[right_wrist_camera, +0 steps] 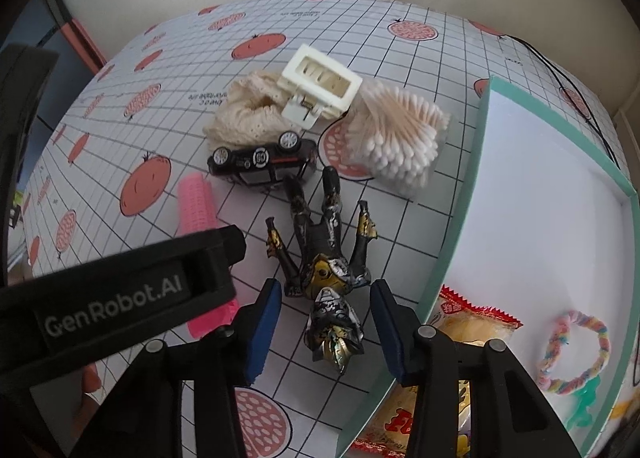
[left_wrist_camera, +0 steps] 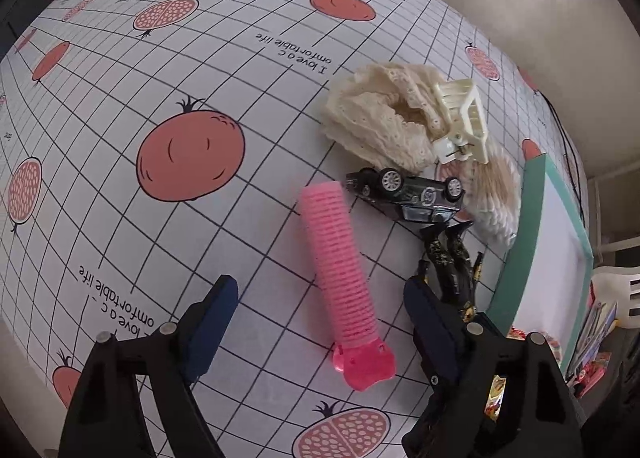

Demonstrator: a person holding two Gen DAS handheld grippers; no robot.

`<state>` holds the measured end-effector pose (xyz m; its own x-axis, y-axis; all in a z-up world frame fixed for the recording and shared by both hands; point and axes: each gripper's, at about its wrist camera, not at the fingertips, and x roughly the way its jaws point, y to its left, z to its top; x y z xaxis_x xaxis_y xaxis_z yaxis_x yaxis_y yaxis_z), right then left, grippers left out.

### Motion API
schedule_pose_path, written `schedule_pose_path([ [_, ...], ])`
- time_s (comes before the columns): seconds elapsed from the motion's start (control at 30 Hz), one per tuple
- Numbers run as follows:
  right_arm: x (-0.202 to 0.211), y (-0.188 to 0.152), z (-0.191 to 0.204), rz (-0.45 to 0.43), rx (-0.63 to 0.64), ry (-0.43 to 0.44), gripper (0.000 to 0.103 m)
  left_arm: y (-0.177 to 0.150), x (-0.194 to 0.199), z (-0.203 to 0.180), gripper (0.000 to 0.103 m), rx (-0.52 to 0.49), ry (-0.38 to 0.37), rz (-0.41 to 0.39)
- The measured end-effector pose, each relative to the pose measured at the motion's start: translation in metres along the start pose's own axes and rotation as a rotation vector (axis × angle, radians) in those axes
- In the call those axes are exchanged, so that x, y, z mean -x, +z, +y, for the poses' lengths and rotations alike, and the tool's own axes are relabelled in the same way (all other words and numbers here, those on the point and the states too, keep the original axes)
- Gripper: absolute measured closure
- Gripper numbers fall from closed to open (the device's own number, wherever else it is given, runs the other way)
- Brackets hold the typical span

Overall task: Organize objects
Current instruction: 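Grasp the pink roller with the left tool while the right tool grasps the action figure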

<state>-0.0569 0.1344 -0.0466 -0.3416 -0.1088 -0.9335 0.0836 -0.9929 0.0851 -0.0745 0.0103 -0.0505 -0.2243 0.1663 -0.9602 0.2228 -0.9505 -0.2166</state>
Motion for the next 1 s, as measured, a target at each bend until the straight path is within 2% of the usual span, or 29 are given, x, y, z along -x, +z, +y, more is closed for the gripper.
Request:
schedule_pose_path([
  [0.37,-0.006,-0.003,0.007,0.015,0.038,-0.027,0.054,-0.005,-0.003,-0.005,0.017,-0.034,0.042,0.002],
  [0.43,-0.006,-0.004,0.006,0.014,0.036,-0.027,0.055,-0.007,-0.002,-0.005,0.022,-0.041,0.054,-0.002],
  [0.47,-0.006,-0.003,0.006,0.014,0.035,-0.03,0.057,-0.007,-0.001,-0.006,0.028,-0.051,0.07,-0.008],
  [0.57,-0.005,-0.005,0.007,0.014,0.033,-0.036,0.062,-0.007,-0.001,-0.008,0.03,-0.067,0.081,-0.012],
  [0.93,-0.003,-0.006,0.006,0.014,0.037,-0.04,0.063,-0.014,0.004,-0.009,0.043,-0.103,0.111,-0.025],
  [1.0,-0.003,-0.006,0.006,0.014,0.037,-0.04,0.063,-0.015,0.005,-0.009,0.053,-0.114,0.113,-0.032],
])
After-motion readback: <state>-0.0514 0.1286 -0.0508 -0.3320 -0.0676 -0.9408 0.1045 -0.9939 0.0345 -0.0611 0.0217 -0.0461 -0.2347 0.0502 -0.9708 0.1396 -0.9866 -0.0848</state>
